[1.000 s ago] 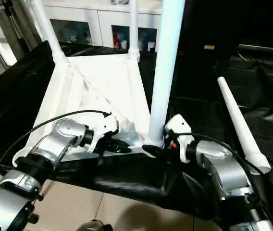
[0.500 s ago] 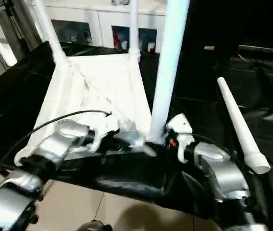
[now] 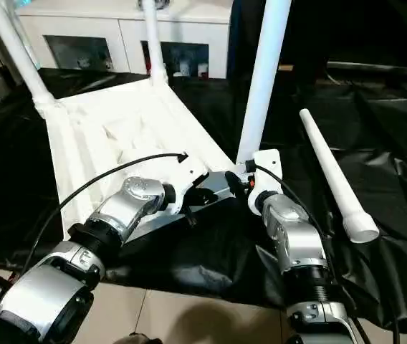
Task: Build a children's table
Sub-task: Rotate leg to tighten
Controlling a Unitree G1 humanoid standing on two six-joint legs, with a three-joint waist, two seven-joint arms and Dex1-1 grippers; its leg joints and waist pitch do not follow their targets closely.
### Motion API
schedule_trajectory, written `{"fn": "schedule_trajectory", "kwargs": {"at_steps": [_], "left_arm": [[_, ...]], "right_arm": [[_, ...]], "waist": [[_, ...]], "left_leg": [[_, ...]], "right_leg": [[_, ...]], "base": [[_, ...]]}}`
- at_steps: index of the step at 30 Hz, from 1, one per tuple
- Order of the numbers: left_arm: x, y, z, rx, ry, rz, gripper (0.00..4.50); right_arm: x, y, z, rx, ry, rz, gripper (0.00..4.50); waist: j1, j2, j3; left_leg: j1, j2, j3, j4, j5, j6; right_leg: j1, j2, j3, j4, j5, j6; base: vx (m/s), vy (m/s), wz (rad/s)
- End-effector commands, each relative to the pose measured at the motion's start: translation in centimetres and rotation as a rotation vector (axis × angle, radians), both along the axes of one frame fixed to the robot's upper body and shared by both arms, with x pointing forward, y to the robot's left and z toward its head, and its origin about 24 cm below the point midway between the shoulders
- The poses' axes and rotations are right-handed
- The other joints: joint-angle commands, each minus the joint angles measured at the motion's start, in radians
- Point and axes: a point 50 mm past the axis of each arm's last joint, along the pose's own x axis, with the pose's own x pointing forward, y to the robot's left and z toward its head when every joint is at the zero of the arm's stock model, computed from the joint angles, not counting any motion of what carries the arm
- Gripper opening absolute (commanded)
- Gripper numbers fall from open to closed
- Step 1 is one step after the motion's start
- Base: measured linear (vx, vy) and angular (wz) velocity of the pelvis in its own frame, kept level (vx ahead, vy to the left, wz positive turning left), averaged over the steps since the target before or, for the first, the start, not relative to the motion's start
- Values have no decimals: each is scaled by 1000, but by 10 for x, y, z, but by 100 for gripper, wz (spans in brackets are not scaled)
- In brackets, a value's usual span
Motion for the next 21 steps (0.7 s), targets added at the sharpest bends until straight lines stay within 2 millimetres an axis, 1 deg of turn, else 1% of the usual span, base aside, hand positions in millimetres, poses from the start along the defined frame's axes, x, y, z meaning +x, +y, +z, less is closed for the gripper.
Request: {"fn": "schedule_trajectory", "kwargs": {"at_steps": [1, 2, 3, 6, 8, 9, 10, 11, 12, 13, 14, 15, 16, 17, 19, 21], "left_arm": [[-3, -23, 19, -64, -60, -120, 0], [-3, -21, 19, -63, -63, -130, 0], [-4, -15, 18, -59, -61, -156, 0], [-5, -6, 17, -52, -70, -198, 0], [-9, 3, 17, -65, -61, -263, 0], [-12, 7, 17, -73, -52, -298, 0], [-14, 10, 16, -77, -42, -326, 0], [-16, 14, 16, -72, -34, -353, 0], [-16, 14, 16, -72, -34, -353, 0], [-19, 24, 14, -56, -18, -392, 0], [-19, 27, 14, -52, -13, -400, 0], [-20, 32, 13, -45, -6, -412, 0], [-20, 35, 13, -42, -2, -417, 0], [-20, 36, 13, -42, -1, -419, 0], [-22, 42, 13, -35, 5, -428, 0], [-22, 45, 13, -33, 9, -432, 0]], "right_arm": [[-7, 36, -8, 44, 47, 197, 356], [-7, 34, -7, 37, 41, 204, 369], [-8, 27, -5, 18, 27, 227, 382], [-10, 17, -3, -29, 7, 269, 382], [-13, 7, -1, -49, -8, 329, 382], [-15, 3, 0, -53, -14, 358, 382], [-17, 1, 1, -59, -20, 383, 382], [-19, -2, 3, -65, -28, 420, 382], [-19, -2, 3, -65, -28, 420, 382], [-26, -7, 6, -73, -34, 513, 382], [-28, -9, 6, -77, -34, 543, 382], [-32, -11, 7, -80, -26, 590, 382], [-34, -11, 7, -81, -23, 612, 382], [-35, -12, 7, -82, -23, 618, 382], [-39, -14, 7, -72, -18, 660, 357], [-40, -14, 8, -63, -21, 676, 346]], "waist": [[7, -14, -68], [7, -13, -68], [7, -17, -67], [11, -14, -66], [15, -14, -65], [21, -12, -67], [23, -11, -66], [30, -10, -67], [32, -10, -67], [34, -7, -68], [39, -8, -69], [45, -7, -69], [51, -7, -69], [53, -8, -69], [60, -9, -67], [61, -10, -67]], "left_leg": [[16, 87, -49, -79, -224, 37], [16, 87, -49, -80, -225, 37], [17, 86, -47, -79, -231, 38], [17, 87, -47, -78, -229, 42], [18, 91, -47, -78, -235, 42], [19, 94, -46, -79, -233, 42], [20, 95, -46, -79, -235, 42], [22, 98, -46, -80, -241, 39], [23, 98, -46, -80, -237, 40], [21, 98, -45, -80, -238, 39], [22, 100, -45, -79, -238, 39], [24, 102, -44, -79, -231, 42], [24, 101, -42, -77, -233, 44], [24, 101, -43, -77, -232, 42], [23, 101, -44, -79, -245, 34], [22, 101, -45, -80, -250, 30]], "right_leg": [[44, -95, 60, -71, -170, -231], [44, -96, 60, -71, -173, -233], [44, -96, 61, -75, -190, -232], [44, -98, 61, -76, -202, -229], [44, -97, 62, -74, -209, -228], [42, -97, 62, -71, -199, -232], [39, -96, 63, -71, -198, -235], [39, -96, 63, -69, -192, -233], [37, -94, 63, -68, -186, -234], [38, -95, 62, -65, -175, -241], [40, -97, 63, -65, -171, -238], [37, -96, 64, -61, -154, -241], [35, -96, 64, -62, -155, -246], [36, -97, 64, -62, -157, -247], [35, -100, 65, -64, -193, -244], [35, -100, 65, -65, -206, -238]], "base": [[0, 0, 0], [0, 0, 0], [0, 0, 0], [0, 0, 0], [0, 0, 0], [0, 0, 0], [0, 0, 0], [0, 0, 0], [0, 0, 0], [0, 0, 0], [0, 0, 0], [0, 0, 0], [0, 0, 0], [0, 0, 0], [0, 0, 0], [0, 0, 0]]}}
